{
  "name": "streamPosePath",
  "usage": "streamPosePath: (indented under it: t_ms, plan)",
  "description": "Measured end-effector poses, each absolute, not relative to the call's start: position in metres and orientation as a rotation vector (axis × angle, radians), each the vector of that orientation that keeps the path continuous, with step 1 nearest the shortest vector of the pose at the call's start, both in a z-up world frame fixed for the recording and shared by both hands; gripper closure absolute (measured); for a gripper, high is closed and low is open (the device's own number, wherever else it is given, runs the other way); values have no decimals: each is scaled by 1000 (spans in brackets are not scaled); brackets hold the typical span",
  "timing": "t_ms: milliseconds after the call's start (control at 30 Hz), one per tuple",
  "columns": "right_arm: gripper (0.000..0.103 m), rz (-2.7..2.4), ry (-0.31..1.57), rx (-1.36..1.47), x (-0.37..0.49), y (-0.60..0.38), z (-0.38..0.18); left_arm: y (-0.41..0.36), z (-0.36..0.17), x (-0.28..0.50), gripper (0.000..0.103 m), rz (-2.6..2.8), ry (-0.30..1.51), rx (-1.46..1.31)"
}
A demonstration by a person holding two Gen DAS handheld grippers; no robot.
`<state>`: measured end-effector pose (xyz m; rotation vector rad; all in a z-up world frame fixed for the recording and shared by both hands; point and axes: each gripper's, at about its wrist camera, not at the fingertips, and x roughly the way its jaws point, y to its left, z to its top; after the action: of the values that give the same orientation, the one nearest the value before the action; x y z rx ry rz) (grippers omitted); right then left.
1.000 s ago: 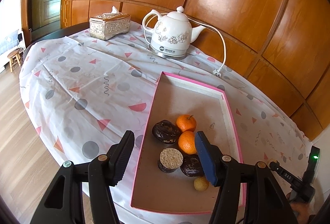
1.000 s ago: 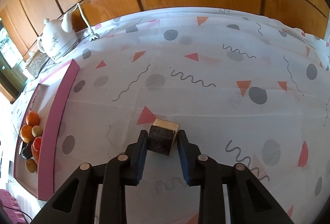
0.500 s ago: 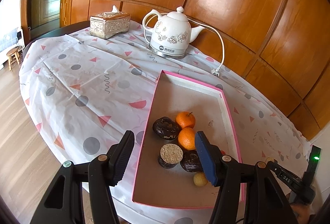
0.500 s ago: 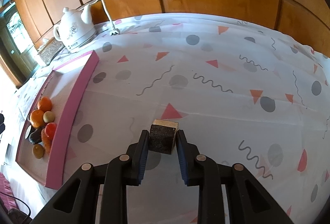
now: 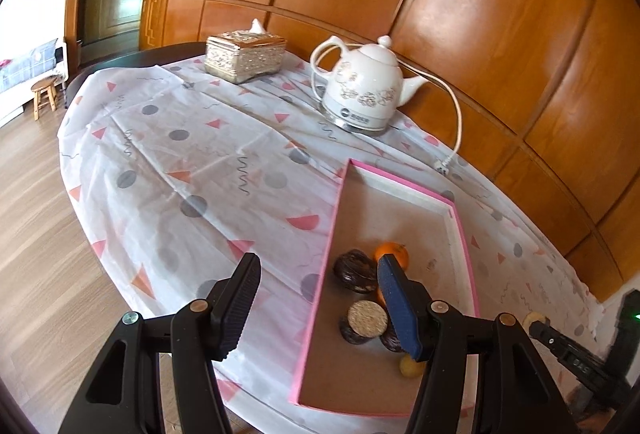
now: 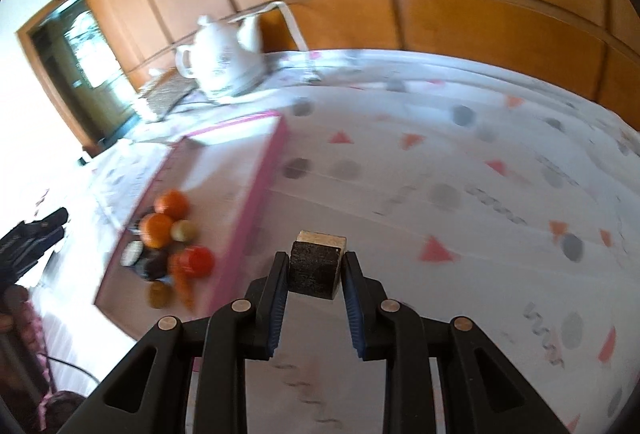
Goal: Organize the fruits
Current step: 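Carry the wooden block into the tray and open the right tool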
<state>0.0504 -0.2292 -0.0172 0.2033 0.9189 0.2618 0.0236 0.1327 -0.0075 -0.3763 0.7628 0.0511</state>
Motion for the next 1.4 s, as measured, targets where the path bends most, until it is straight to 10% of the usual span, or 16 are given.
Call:
streamPosePath:
  t_ms: [1400]
  plan:
    - [69, 428, 973, 34, 93, -111, -29, 121, -29, 28, 37, 26, 831, -348]
